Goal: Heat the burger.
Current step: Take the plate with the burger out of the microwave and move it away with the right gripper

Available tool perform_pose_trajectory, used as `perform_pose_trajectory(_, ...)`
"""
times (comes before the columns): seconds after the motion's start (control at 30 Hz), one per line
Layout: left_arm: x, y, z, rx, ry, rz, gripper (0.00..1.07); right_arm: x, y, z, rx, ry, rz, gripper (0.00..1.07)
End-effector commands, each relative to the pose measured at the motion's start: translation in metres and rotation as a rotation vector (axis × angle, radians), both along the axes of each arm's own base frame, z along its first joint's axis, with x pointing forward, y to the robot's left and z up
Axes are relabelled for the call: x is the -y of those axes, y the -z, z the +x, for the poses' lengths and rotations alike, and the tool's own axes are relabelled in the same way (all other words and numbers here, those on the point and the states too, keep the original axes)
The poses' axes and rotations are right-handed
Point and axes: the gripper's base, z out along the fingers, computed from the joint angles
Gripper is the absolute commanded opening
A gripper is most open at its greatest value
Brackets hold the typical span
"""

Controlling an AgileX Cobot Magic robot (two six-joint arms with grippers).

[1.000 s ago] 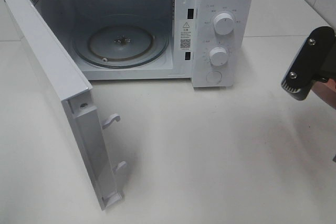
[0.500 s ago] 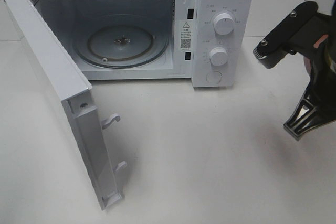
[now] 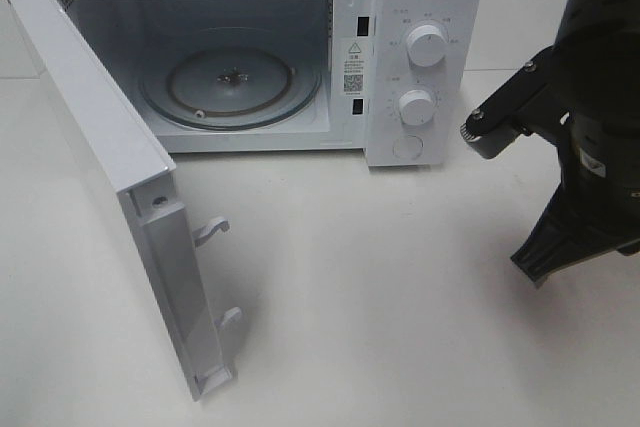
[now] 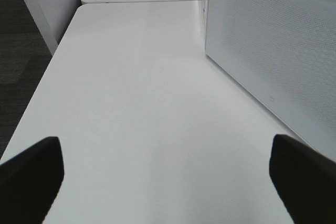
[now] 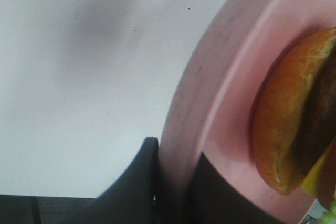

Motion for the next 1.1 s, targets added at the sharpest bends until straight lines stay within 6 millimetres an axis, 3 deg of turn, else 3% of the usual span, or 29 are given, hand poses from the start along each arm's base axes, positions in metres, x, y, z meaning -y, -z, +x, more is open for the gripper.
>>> perform_pose_trajectory(0.03,0.001,0.000,-0.002,0.026,-0.001,-0.006,1.00,0.010,0.000,0.008,0.010,0.044,-0.097,0.00)
perform_pose_trajectory(0.73,0.001,0.000,-0.002,0.026,-0.001,-0.006,1.00,0.043,0.025,0.041,-0.016,0.173,-0.130,0.00)
perform_pose_trajectory(1.1,0.001,0.000,-0.002,0.026,-0.001,-0.006,1.00,0.059,0.062,0.029,-0.034,0.208,-0.071,0.00)
